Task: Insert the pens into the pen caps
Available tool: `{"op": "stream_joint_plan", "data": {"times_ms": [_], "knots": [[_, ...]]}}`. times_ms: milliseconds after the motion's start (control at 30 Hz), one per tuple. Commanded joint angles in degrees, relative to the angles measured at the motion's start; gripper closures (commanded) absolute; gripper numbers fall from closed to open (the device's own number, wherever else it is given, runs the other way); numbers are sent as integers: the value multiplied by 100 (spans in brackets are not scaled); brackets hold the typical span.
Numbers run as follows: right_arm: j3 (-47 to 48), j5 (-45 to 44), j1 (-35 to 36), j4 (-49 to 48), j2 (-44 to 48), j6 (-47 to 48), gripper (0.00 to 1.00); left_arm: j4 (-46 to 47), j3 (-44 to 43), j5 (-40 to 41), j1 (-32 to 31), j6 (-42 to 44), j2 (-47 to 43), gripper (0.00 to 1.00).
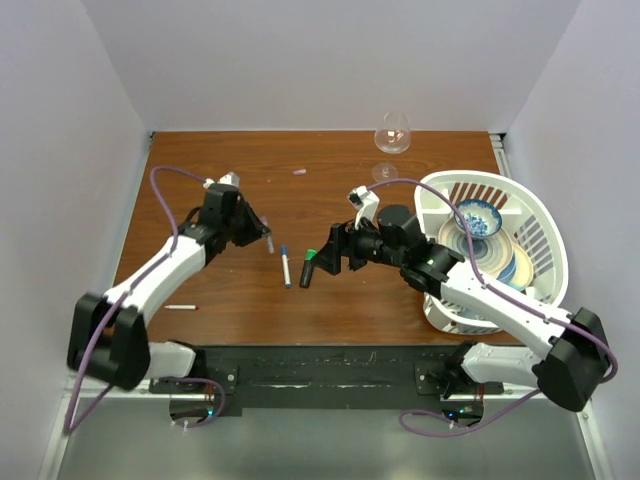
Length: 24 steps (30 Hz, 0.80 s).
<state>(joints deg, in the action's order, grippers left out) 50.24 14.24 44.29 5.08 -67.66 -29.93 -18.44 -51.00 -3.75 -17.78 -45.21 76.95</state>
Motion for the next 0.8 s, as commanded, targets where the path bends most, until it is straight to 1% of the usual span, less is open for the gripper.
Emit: {"op": "stream_joint_plan", "data": {"times_ms": [0, 67, 100, 133, 233, 267, 333, 367, 433, 533, 567, 667, 767], "knots": [[162, 385, 9, -1067, -133, -329, 20, 1761, 924, -1329, -67, -416, -1293, 100], [5, 570, 0, -1595, -186, -443, 21, 2334, 1362, -1637, -208, -716, -1576, 100], [-40, 562, 0, -1737, -195, -556, 23, 2788, 1495, -1768, -295, -952, -1778, 100], [-67, 571, 0, -1860, -221, -618, 24, 2932, 1601, -1909, -348, -1059, -1867, 100], [-84, 641, 0, -2204, -318, -821, 28, 3495, 1971, -1989, -480, -1306, -2280, 100], [-93, 650, 0, -2309, -379, -873, 28, 3844, 2180, -1972, -507, -1454, -2394, 100], [-172, 677, 9, -2476, -432, -953, 31, 4258, 2453, -1840, -560, -1692, -2754, 100], [-285, 659, 0, -2634, -432, -979, 32, 4687, 2707, -1823, -560, -1893, -2868, 100], [-374, 668, 9, -2793, -432, -1102, 36, 4823, 2806, -1752, -577, -1974, -3062, 100], [-348, 755, 27, -2837, -503, -1181, 38, 4858, 2736, -1770, -595, -1948, -3142, 100], [-296, 764, 44, -2837, -520, -1190, 42, 4919, 2727, -1787, -595, -1956, -3133, 100], [-164, 852, 141, -2837, -564, -1217, 47, 5024, 2727, -1840, -621, -2018, -3107, 100], [-15, 826, 299, -2654, -643, -1138, 49, 5043, 2745, -1840, -665, -1957, -3133, 100]]}}
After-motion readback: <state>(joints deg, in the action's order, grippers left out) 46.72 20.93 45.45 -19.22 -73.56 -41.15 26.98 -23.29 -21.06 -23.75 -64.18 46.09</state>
